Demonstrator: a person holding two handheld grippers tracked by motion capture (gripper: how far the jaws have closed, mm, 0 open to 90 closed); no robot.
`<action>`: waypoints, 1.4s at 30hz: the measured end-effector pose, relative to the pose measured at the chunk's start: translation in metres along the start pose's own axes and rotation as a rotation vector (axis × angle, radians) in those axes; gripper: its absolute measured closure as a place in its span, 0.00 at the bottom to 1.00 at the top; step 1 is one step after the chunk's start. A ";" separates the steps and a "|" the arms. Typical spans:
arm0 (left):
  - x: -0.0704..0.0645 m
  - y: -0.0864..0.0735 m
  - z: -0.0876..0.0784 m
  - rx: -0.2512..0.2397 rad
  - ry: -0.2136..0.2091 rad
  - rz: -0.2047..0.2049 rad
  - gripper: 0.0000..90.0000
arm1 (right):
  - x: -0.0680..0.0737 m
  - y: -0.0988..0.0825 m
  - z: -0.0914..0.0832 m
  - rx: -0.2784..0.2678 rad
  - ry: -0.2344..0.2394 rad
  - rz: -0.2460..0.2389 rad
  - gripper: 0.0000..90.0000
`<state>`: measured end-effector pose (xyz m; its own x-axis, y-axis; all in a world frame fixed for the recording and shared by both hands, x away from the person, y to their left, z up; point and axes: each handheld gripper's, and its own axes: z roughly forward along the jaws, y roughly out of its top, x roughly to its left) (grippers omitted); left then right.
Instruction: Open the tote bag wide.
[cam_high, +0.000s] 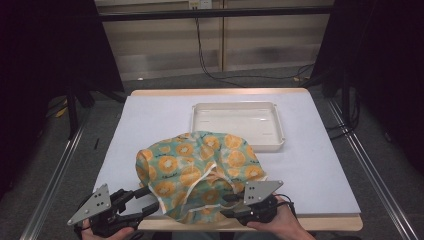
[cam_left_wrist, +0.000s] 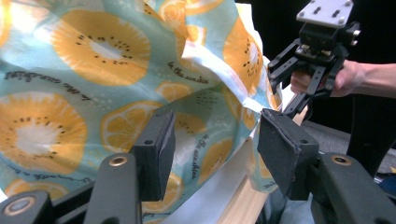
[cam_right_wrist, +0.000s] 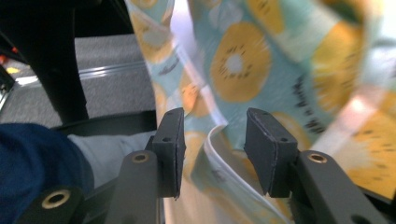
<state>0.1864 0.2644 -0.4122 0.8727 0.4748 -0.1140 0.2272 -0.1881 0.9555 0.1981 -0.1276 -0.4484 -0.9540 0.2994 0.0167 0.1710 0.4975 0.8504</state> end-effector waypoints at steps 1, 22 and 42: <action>0.000 0.000 0.000 0.003 -0.002 0.004 0.51 | 0.001 0.000 0.002 0.010 0.010 0.005 0.63; 0.001 0.004 0.000 -0.015 -0.020 -0.017 0.54 | -0.006 0.025 -0.034 -0.143 0.012 0.030 1.00; -0.005 0.023 0.001 -0.042 -0.023 0.022 0.53 | -0.059 0.077 -0.068 -0.340 -0.141 0.033 1.00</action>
<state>0.1882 0.2566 -0.3901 0.8869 0.4512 -0.0988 0.1900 -0.1615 0.9684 0.2509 -0.1621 -0.3480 -0.9019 0.4318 -0.0055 0.0867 0.1935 0.9773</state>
